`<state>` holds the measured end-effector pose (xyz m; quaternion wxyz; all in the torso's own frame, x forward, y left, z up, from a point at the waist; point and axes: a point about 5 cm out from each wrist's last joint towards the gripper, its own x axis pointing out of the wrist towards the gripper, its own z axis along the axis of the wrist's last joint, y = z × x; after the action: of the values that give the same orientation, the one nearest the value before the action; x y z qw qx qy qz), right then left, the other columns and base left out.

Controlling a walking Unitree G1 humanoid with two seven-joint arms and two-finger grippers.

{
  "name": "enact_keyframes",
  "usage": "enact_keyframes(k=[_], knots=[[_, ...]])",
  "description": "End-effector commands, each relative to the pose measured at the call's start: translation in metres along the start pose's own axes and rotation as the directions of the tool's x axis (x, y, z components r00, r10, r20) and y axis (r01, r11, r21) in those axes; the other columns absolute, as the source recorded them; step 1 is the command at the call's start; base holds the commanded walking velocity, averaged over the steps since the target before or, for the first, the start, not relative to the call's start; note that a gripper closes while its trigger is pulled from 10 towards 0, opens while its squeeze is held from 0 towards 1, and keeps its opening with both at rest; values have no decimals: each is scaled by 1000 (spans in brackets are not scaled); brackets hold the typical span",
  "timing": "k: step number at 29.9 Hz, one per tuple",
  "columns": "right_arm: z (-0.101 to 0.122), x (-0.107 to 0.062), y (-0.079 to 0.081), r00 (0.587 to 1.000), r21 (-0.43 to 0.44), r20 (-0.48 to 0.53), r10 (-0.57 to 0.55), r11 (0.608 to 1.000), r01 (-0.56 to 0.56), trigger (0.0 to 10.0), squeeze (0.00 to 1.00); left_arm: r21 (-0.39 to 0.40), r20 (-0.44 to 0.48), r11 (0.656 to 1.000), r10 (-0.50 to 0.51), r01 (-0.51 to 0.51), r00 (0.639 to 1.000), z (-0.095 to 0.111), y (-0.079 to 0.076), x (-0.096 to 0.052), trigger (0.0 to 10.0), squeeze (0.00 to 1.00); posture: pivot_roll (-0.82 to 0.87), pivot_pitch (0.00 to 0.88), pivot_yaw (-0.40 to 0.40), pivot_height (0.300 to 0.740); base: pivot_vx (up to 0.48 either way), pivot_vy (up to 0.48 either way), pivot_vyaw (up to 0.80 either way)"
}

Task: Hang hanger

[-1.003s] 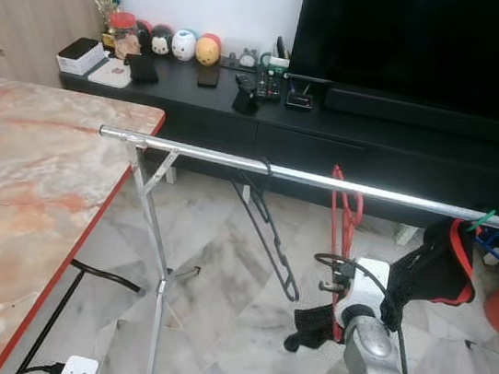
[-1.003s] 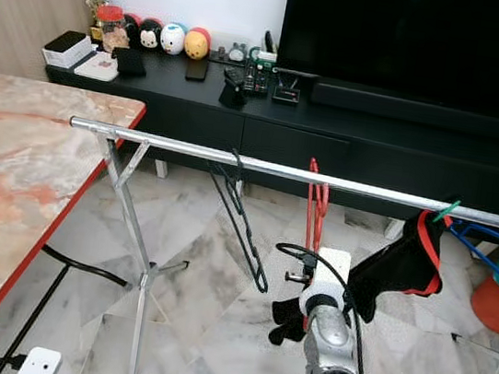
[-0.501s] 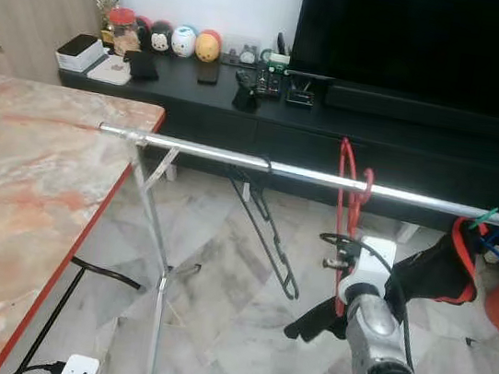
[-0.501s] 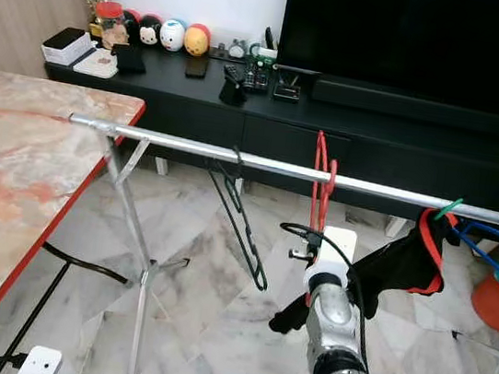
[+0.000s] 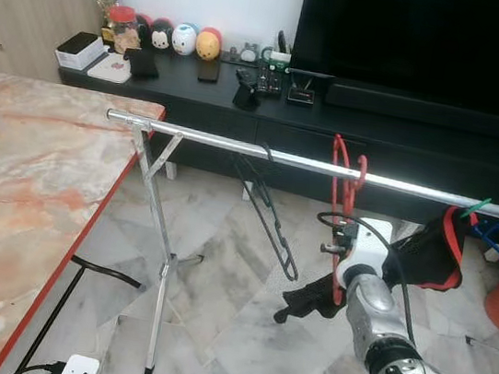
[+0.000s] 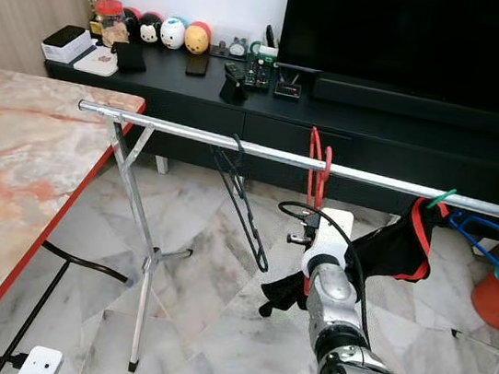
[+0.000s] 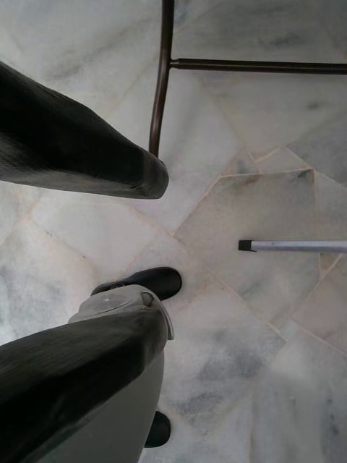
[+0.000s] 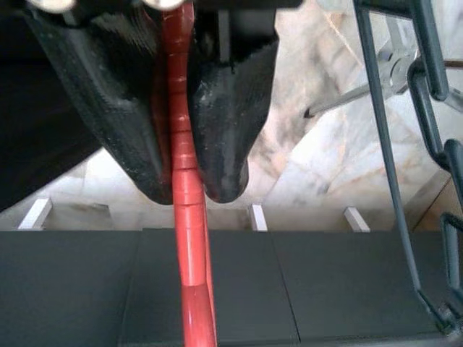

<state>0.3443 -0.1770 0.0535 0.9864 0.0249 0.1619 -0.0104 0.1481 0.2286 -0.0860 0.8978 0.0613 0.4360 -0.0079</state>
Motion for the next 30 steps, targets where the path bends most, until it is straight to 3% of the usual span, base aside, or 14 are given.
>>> enact_keyframes(k=[1,20,30], knots=[[6,3,0,1000,23,-13,-13,1000,13,10000,0,29,-22,999,-18,19,1000,-5,-2,-1,10000,0,14,0,-6,740,0,0,0],[-18,-1,1,985,86,-175,-13,996,29,10000,0,35,-28,999,-19,20,999,-6,-1,-2,10000,0,28,0,-5,740,0,0,0],[-22,-3,-2,982,80,-186,-25,996,40,10000,0,43,-33,999,-21,22,999,-7,-1,-2,10000,0,22,0,-2,740,0,0,0]])
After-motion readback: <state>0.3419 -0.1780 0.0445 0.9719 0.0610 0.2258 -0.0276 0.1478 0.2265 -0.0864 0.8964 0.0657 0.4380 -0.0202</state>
